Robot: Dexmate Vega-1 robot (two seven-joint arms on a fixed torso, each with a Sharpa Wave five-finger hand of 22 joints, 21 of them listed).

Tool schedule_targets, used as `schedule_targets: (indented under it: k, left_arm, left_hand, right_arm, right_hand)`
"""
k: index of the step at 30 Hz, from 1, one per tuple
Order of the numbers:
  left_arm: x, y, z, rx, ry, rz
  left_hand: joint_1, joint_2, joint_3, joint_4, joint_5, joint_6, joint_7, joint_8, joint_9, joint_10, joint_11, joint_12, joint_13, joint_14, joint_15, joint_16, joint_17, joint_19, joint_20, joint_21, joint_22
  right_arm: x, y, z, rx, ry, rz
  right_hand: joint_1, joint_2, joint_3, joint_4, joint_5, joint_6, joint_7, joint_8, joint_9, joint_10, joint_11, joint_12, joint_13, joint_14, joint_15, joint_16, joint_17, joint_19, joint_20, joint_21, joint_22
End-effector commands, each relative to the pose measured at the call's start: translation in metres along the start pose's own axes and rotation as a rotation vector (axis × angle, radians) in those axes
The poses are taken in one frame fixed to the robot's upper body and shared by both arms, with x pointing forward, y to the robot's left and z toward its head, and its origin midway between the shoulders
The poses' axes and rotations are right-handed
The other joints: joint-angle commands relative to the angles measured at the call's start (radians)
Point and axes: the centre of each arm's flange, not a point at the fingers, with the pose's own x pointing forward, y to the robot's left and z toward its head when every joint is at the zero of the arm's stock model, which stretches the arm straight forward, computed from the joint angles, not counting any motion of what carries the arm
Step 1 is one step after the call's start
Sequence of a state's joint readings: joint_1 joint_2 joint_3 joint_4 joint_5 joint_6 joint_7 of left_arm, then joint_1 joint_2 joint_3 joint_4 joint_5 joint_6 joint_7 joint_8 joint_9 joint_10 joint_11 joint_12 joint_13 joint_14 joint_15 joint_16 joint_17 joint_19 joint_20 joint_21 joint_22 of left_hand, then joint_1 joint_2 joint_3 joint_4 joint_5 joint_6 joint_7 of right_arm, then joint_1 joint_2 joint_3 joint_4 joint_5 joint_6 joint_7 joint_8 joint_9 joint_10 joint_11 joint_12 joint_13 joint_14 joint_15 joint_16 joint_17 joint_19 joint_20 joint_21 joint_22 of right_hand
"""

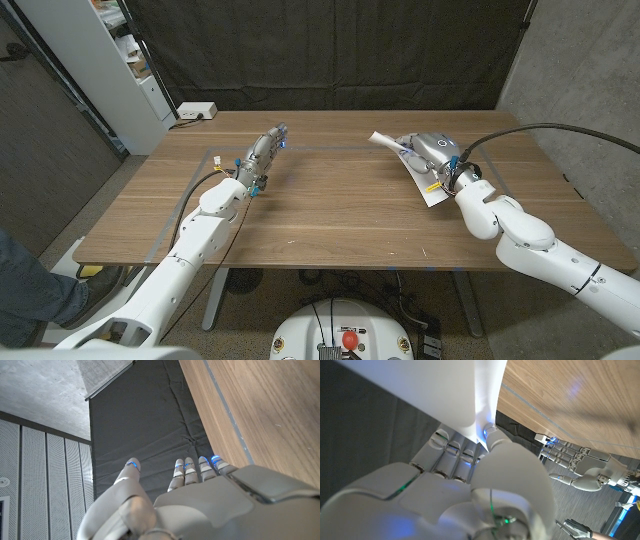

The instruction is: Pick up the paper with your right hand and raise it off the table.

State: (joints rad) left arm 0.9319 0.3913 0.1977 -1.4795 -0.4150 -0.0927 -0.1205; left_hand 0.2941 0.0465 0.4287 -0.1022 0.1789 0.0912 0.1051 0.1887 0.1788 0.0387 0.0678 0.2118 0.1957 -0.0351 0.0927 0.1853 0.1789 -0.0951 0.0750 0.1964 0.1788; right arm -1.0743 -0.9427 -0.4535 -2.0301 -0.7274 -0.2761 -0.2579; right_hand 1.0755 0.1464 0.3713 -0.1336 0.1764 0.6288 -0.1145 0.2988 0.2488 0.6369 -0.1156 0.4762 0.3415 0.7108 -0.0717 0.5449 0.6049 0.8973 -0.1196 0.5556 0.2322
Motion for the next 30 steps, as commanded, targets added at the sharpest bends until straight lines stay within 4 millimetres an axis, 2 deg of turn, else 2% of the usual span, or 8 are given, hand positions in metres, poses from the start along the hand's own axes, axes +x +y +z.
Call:
schedule_targets:
  k: [1,21,30]
  left_arm:
    - [-0.0023,0.0025,0.0049,0.007,-0.008,0.003]
    - [-0.0044,0.0046,0.0029,0.003,-0.003,0.005]
    - [-0.0119,0.0094,0.0022,0.004,0.001,0.019]
  left_hand:
    - [-0.001,0.012,0.002,-0.002,-0.001,0.002,0.002,0.001,0.003,-0.001,0.001,0.001,0.001,0.000,0.001,0.003,0.003,-0.008,0.003,0.002,0.003]
    - [-0.002,0.014,0.002,-0.005,0.000,0.002,0.003,0.001,0.003,-0.001,-0.001,0.001,0.001,0.001,0.000,0.003,0.003,-0.008,0.001,0.002,0.002]
    - [-0.002,0.014,0.002,-0.006,0.000,0.003,0.002,0.001,0.003,-0.001,-0.001,0.001,0.001,0.001,0.001,0.003,0.003,-0.009,0.002,0.002,0.003]
  right_arm:
    - [0.0039,-0.0082,0.0017,-0.019,-0.014,-0.004]
    - [0.0062,-0.0058,0.0061,-0.006,-0.016,-0.007]
    - [0.0114,-0.0020,0.0088,0.002,-0.027,-0.001]
  right_hand:
    - [-0.004,0.005,-0.002,0.004,0.002,0.005,-0.005,-0.004,0.005,0.005,-0.001,0.008,0.002,-0.004,-0.140,-0.004,0.006,-0.003,-0.080,0.011,0.000]
    - [-0.002,0.007,-0.003,0.003,0.003,0.003,-0.005,-0.009,0.009,0.003,0.000,0.007,0.005,0.004,-0.141,-0.012,0.017,-0.009,-0.082,0.024,-0.004]
    - [-0.002,0.008,-0.005,0.004,0.003,0.001,-0.006,-0.012,0.009,0.003,0.000,0.007,0.006,0.003,-0.139,-0.017,0.022,-0.010,-0.082,0.031,-0.005]
